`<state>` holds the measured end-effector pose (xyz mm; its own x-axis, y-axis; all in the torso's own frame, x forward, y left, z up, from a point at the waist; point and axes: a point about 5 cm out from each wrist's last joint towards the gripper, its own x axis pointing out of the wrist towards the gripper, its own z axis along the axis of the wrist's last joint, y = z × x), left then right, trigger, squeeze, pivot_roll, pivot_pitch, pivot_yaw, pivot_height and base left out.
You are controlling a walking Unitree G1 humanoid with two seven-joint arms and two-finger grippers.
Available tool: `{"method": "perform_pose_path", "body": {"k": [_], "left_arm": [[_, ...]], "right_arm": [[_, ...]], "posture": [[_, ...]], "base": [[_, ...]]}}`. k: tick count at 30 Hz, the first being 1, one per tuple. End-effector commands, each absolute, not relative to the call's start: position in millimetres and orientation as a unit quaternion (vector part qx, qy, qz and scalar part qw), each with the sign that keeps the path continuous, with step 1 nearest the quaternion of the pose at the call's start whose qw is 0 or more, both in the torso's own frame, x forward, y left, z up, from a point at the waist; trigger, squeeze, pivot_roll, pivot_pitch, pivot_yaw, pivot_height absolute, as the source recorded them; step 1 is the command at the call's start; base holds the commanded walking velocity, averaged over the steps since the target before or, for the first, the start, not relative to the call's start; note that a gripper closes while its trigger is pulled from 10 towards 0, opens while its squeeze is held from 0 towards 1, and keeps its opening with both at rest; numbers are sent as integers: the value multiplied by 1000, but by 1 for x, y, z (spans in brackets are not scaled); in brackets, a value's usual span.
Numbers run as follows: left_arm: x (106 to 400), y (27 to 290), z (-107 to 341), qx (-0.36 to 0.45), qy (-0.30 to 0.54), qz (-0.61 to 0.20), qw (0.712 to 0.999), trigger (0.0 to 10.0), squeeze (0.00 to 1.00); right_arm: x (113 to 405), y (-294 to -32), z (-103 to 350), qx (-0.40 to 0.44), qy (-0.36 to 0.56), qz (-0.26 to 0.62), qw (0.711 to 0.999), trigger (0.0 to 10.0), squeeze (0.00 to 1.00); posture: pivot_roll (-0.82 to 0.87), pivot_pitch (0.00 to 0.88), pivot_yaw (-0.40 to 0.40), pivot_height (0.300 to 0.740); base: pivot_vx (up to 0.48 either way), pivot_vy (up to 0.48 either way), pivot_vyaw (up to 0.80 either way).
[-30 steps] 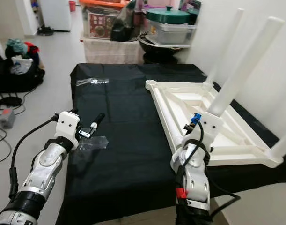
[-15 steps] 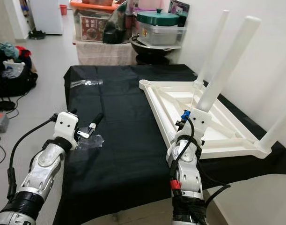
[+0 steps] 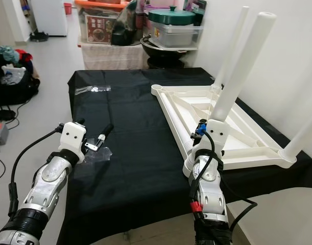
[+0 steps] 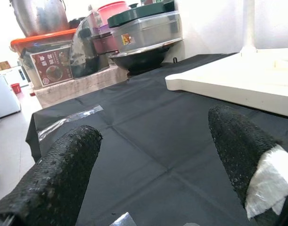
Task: Building children table
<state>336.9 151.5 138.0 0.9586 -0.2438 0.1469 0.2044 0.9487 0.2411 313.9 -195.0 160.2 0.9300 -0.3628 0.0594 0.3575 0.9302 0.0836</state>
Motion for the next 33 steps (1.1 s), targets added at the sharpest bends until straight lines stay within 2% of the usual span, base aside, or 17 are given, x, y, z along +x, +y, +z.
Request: {"method": "perform_pose_path", "body": {"k": [1, 9, 10, 11, 12, 13, 14, 16, 17, 29, 33], "left_arm": [[338, 150, 135, 111, -81, -119, 983, 10000, 0], [338, 148, 135, 111, -80, -122, 983, 10000, 0], [338, 148, 134, 110, -80, -123, 983, 10000, 0], [338, 148, 134, 110, -80, -123, 983, 10000, 0], [337, 148, 134, 110, -79, -123, 983, 10000, 0], [337, 148, 134, 110, -79, -123, 983, 10000, 0], [337, 148, 133, 109, -77, -124, 983, 10000, 0], [337, 148, 133, 109, -77, -124, 983, 10000, 0], [337, 147, 133, 109, -76, -125, 983, 10000, 0], [336, 147, 130, 109, -71, -126, 983, 10000, 0], [336, 148, 129, 109, -69, -126, 984, 10000, 0]], "right_arm": [[307, -198, 116, 40, 67, -175, 981, 10000, 0], [317, -190, 127, 48, 50, -51, 996, 10000, 0], [317, -185, 133, 62, 34, 15, 997, 10000, 0], [317, -185, 133, 62, 34, 15, 997, 10000, 0], [312, -178, 136, 64, 22, 91, 994, 10000, 0], [312, -178, 136, 64, 22, 91, 994, 10000, 0], [308, -173, 138, 68, 18, 142, 987, 10000, 0], [308, -173, 138, 68, 18, 142, 987, 10000, 0], [306, -170, 138, 69, 16, 172, 983, 10000, 0], [305, -165, 129, 76, 25, 184, 980, 10000, 0], [305, -166, 127, 78, 30, 214, 973, 10000, 0]], "posture": [[10, 0, -41, 740], [12, 0, -45, 740], [11, 0, -47, 740], [11, 0, -47, 740], [12, 0, -49, 740], [12, 0, -49, 740], [12, 0, -52, 740], [12, 0, -52, 740], [12, 0, -53, 740], [17, 0, -55, 740], [19, 0, -58, 740]], "base": [[0, 0, 0], [0, 0, 0], [0, 0, 0], [0, 0, 0], [0, 0, 0], [0, 0, 0], [0, 0, 0], [0, 0, 0], [0, 0, 0], [0, 0, 0], [0, 0, 0]]}}
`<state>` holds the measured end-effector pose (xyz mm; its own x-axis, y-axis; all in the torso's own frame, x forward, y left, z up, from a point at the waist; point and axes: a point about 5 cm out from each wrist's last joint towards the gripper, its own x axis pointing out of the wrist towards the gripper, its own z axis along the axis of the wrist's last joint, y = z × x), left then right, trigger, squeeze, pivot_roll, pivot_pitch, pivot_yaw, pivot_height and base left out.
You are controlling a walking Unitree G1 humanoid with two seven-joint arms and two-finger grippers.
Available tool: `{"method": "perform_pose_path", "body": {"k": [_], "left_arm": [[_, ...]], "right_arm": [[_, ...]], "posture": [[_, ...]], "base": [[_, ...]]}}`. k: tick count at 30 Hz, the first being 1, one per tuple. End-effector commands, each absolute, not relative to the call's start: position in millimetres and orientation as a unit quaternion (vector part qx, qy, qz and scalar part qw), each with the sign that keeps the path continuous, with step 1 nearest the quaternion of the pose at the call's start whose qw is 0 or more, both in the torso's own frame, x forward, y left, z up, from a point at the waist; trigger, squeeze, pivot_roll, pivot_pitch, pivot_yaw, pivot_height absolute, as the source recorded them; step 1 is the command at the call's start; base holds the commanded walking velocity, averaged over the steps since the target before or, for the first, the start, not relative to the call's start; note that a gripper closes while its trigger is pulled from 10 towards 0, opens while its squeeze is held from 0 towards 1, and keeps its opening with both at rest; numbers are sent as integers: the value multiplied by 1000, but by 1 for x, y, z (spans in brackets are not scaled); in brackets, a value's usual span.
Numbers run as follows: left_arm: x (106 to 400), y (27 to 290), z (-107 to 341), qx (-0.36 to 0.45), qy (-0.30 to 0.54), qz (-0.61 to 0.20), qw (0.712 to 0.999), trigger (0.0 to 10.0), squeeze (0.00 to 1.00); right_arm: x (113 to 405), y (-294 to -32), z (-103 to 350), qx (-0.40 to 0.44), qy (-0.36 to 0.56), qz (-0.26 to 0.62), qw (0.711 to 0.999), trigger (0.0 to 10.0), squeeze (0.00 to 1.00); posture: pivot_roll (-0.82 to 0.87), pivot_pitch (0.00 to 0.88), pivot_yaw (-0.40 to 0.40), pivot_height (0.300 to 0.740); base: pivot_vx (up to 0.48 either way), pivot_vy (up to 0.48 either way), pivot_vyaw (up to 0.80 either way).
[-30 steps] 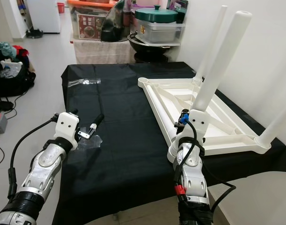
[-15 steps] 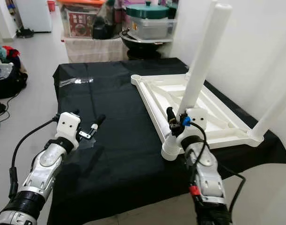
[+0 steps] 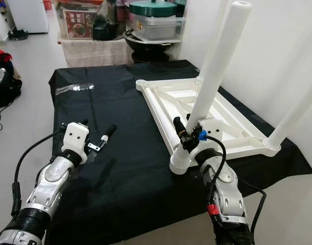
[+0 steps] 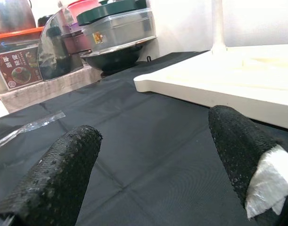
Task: Building children table
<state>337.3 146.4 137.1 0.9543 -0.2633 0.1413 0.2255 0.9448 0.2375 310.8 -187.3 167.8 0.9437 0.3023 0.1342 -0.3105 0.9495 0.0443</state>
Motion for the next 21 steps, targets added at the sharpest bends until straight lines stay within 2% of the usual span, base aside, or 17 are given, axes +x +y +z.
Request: {"method": "perform_pose_path", "body": {"k": [1, 8, 14, 21], "left_arm": [[336, 148, 129, 109, -69, -126, 984, 10000, 0], [335, 149, 129, 109, -68, -124, 984, 10000, 0], [335, 149, 128, 110, -66, -122, 984, 10000, 0], [335, 149, 128, 110, -66, -122, 984, 10000, 0]], "right_arm": [[305, -166, 127, 78, 30, 214, 973, 10000, 0], [310, -167, 124, 78, 39, 204, 975, 10000, 0], [314, -171, 107, 83, 81, 124, 985, 10000, 0], [310, -169, 101, 72, 93, 103, 988, 10000, 0]], "posture": [[19, 0, -58, 740], [23, 0, -61, 740], [25, 0, -63, 740], [19, 0, -61, 740]], "base": [[0, 0, 0], [0, 0, 0], [0, 0, 0], [0, 0, 0]]}}
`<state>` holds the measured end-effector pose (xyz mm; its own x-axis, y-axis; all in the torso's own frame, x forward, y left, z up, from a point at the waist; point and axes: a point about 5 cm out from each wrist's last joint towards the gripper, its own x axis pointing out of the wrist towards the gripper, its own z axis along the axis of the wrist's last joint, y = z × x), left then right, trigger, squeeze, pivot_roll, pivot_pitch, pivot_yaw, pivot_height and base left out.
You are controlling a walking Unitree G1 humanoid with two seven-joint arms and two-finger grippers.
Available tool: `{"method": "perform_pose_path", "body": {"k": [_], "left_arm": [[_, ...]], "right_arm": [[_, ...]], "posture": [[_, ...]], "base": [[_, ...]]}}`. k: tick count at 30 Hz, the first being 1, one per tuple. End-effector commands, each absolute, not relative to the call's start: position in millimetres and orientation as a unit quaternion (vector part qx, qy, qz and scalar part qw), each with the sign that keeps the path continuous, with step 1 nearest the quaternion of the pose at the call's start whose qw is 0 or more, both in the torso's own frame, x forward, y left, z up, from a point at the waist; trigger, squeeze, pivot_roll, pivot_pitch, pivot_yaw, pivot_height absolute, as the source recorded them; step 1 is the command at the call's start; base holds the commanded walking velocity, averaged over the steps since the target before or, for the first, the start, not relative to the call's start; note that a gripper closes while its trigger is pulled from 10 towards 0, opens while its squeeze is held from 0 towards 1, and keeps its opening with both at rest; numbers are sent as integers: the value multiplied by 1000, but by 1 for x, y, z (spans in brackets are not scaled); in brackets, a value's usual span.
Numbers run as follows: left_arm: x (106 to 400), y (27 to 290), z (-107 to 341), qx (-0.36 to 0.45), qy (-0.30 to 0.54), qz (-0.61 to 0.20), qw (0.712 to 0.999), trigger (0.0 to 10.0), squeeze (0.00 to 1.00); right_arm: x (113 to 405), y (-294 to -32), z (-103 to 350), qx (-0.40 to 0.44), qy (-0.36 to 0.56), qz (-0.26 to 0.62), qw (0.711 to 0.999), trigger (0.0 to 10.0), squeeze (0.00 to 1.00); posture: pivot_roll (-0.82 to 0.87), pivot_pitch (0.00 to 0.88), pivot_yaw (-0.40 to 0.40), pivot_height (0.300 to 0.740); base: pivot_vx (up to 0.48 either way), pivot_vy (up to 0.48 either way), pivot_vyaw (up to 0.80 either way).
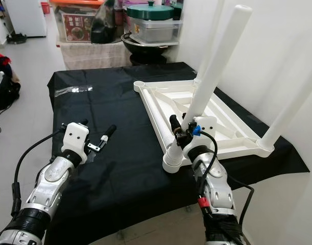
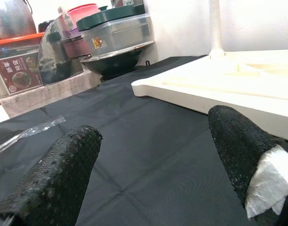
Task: Building children table
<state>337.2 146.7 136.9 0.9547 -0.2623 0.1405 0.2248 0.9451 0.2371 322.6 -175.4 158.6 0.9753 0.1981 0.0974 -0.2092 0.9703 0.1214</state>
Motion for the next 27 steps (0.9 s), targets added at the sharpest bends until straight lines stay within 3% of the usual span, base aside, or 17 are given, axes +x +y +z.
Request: {"method": "perform_pose_path", "body": {"k": [1, 7, 10, 18, 27], "left_arm": [[336, 149, 128, 110, -67, -122, 984, 10000, 0], [336, 148, 128, 109, -67, -122, 984, 10000, 0], [335, 147, 127, 107, -67, -119, 985, 10000, 0], [334, 149, 126, 106, -66, -115, 986, 10000, 0], [334, 150, 126, 105, -65, -112, 986, 10000, 0]], "right_arm": [[308, -167, 96, 52, 108, 94, 988, 10000, 0], [305, -166, 91, 26, 122, 85, 988, 10000, 0], [303, -170, 81, -32, 187, 19, 982, 10000, 0], [306, -173, 78, -13, 222, -60, 973, 10000, 0], [302, -189, 83, 24, 197, -157, 967, 10000, 0]], "posture": [[15, 0, -60, 740], [12, 0, -62, 740], [18, 0, -74, 740], [22, 0, -81, 740], [17, 0, -79, 740]], "base": [[0, 0, 0], [0, 0, 0], [0, 0, 0], [0, 0, 0], [0, 0, 0]]}}
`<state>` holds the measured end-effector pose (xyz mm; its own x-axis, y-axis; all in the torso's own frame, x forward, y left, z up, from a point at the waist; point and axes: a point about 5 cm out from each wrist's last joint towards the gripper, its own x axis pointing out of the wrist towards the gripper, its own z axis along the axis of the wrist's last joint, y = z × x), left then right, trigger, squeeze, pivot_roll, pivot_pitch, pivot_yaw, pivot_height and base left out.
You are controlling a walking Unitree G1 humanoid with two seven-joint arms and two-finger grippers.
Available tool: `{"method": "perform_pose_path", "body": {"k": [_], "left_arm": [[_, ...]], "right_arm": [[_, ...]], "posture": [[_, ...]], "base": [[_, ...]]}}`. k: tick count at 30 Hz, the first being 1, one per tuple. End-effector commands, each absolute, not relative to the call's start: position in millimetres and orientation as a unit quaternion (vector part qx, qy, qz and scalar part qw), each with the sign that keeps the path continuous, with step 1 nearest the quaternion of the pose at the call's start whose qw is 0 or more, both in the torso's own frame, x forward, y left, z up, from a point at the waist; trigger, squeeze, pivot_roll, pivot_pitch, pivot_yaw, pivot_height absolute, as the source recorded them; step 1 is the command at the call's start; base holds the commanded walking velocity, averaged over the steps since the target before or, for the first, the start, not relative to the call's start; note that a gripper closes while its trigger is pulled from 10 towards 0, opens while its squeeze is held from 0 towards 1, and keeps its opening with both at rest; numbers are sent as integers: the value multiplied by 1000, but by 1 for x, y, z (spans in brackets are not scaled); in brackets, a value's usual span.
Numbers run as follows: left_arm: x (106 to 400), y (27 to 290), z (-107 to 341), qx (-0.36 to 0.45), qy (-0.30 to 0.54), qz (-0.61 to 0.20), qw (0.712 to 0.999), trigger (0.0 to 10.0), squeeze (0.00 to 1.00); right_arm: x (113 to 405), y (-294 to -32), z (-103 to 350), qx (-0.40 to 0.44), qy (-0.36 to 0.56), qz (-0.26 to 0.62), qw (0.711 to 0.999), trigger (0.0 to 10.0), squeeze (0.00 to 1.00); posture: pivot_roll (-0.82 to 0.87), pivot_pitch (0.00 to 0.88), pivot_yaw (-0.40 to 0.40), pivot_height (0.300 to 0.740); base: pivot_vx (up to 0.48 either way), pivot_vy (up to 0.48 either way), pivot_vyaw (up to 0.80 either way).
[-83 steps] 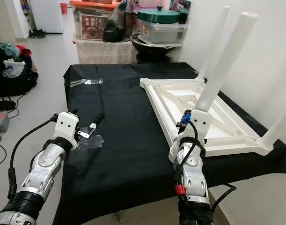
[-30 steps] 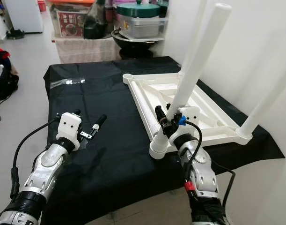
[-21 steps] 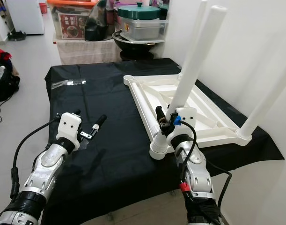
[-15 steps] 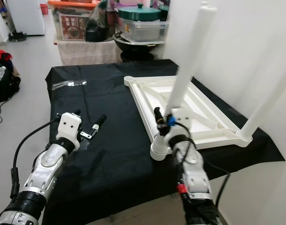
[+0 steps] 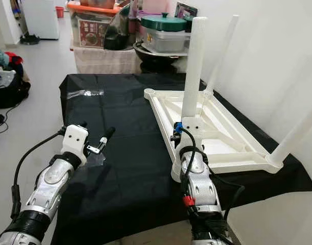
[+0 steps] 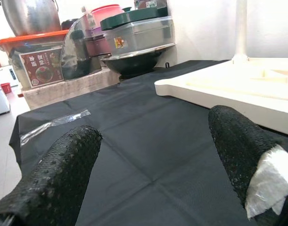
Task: Building children table
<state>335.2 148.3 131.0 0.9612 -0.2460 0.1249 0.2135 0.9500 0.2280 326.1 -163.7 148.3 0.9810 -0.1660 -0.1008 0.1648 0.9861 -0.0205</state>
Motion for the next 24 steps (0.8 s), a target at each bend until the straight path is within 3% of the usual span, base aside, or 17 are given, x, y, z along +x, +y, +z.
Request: {"method": "perform_pose_path", "body": {"k": [1, 14, 24], "left_arm": [[334, 150, 126, 105, -65, -112, 986, 10000, 0], [335, 149, 127, 107, -66, -117, 985, 10000, 0], [336, 150, 128, 109, -68, -117, 985, 10000, 0]], "right_arm": [[302, -189, 83, 24, 197, -157, 967, 10000, 0], [288, -192, 95, 108, 130, -204, 964, 10000, 0], [290, -190, 104, 118, 90, -194, 970, 10000, 0]], "posture": [[17, 0, -79, 740], [11, 0, -61, 740], [16, 0, -62, 740]], "base": [[0, 0, 0], [0, 0, 0], [0, 0, 0]]}}
